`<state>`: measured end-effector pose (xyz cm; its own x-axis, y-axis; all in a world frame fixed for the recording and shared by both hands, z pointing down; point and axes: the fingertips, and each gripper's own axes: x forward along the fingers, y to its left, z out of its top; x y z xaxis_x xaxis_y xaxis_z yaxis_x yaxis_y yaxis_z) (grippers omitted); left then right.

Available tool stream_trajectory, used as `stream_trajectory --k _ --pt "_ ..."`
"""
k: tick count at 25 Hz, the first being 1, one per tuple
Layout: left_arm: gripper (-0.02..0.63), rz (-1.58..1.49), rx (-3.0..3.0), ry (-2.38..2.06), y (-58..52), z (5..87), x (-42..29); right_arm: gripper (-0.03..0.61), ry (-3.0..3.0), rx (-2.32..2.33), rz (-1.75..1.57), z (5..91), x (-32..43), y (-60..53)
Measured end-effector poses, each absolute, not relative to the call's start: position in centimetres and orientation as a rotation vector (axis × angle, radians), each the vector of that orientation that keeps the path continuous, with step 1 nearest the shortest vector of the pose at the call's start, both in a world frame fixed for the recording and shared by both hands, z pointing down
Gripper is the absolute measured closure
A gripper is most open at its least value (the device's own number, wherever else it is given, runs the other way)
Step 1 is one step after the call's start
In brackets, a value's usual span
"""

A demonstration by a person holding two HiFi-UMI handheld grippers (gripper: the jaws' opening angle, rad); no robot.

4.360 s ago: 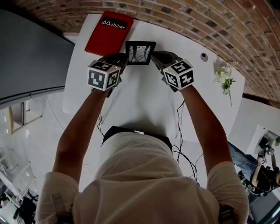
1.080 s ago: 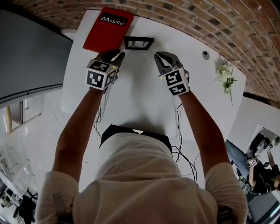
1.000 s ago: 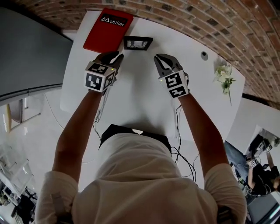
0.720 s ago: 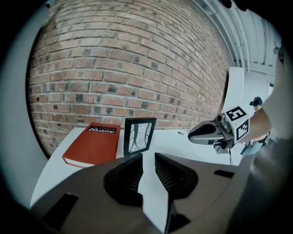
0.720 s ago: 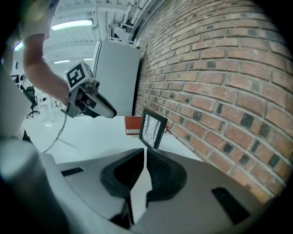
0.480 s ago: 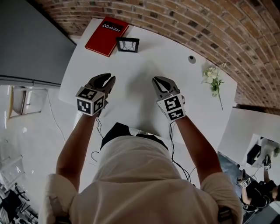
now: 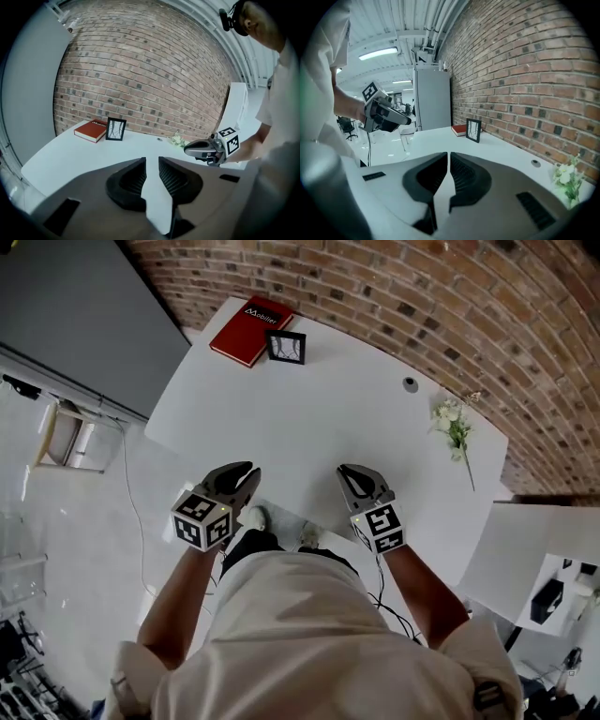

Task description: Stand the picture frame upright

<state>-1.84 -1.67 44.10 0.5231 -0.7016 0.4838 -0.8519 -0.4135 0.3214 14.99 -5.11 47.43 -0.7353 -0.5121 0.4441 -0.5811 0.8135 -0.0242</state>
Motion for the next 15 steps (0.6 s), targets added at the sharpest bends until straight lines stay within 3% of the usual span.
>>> stream_trajectory --k 8,15 --pt "0.529 0.388 2.306 -1.117 4.5 43.0 -1.1 0.555 -2.577 0.815 0.212 45.5 14.0 2.3" --pt "0.539 0.394 2.374 -1.06 9.0 41.3 -5.9 0.555 -2.578 0.848 0.224 43.9 8.7 7.3"
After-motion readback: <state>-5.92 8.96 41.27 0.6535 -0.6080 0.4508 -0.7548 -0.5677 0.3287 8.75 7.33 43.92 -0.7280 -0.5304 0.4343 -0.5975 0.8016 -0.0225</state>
